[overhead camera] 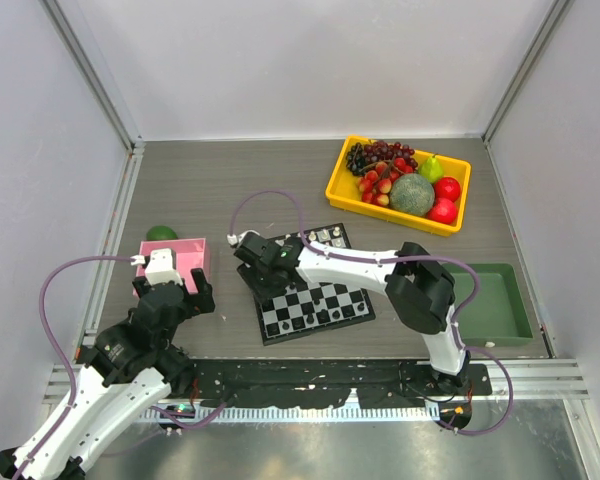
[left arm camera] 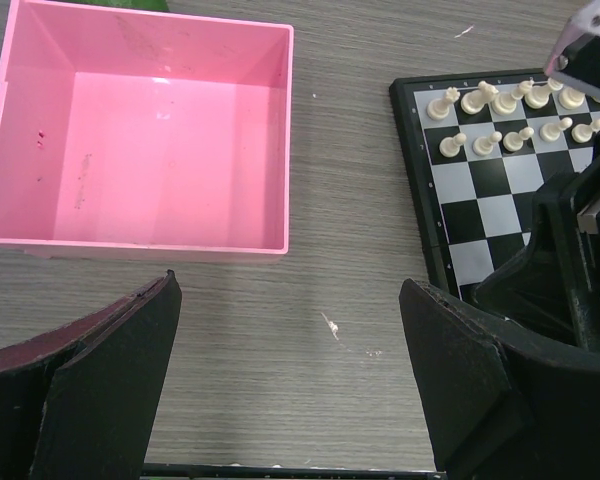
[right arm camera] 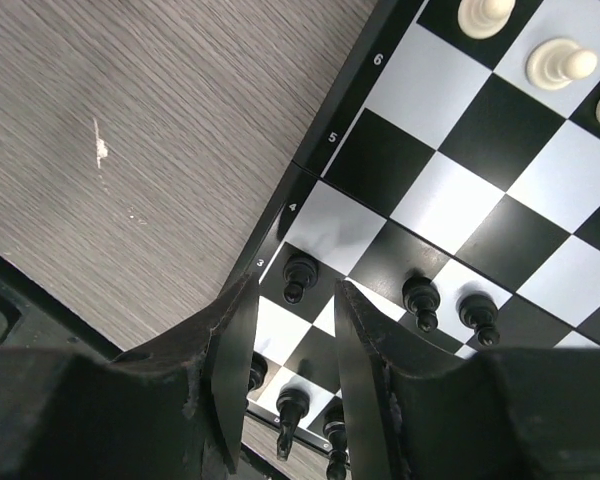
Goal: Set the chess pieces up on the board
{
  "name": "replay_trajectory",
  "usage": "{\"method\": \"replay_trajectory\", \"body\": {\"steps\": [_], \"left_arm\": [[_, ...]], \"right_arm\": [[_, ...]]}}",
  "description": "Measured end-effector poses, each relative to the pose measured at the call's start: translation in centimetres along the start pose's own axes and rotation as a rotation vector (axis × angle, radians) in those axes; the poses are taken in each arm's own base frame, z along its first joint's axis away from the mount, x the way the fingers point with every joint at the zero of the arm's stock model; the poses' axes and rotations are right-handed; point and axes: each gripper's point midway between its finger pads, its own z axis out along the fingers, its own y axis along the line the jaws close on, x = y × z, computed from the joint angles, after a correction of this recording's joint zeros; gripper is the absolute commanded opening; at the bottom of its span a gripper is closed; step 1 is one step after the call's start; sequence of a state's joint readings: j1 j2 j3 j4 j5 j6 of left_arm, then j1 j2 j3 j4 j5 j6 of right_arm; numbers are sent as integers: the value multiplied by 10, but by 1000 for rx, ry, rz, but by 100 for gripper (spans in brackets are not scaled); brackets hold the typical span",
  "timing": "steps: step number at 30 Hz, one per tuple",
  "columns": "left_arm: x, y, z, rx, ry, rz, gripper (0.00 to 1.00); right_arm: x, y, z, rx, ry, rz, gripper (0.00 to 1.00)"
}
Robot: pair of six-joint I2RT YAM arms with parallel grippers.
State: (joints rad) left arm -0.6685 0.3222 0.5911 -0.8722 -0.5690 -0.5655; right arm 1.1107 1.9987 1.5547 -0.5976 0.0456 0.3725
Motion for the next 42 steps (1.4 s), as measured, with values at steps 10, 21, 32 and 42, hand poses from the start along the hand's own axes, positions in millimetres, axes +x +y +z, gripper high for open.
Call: {"method": "replay_trajectory", "body": {"steps": [10,21,32,42], "left_arm": [[-1,1,0,-6,-3,0,99],[-1,1,0,-6,-3,0,99],[-1,1,0,-5,-5,-1,99],[-1,1,0,-3,-8,-4,99]], "right_arm": [[7,-2,8,11,33,-6,29],[10,-2,11,11,44,-6,24],[13,-1,13,1,50,-6,12],[41,9,0,-15,78,-21,12]]}}
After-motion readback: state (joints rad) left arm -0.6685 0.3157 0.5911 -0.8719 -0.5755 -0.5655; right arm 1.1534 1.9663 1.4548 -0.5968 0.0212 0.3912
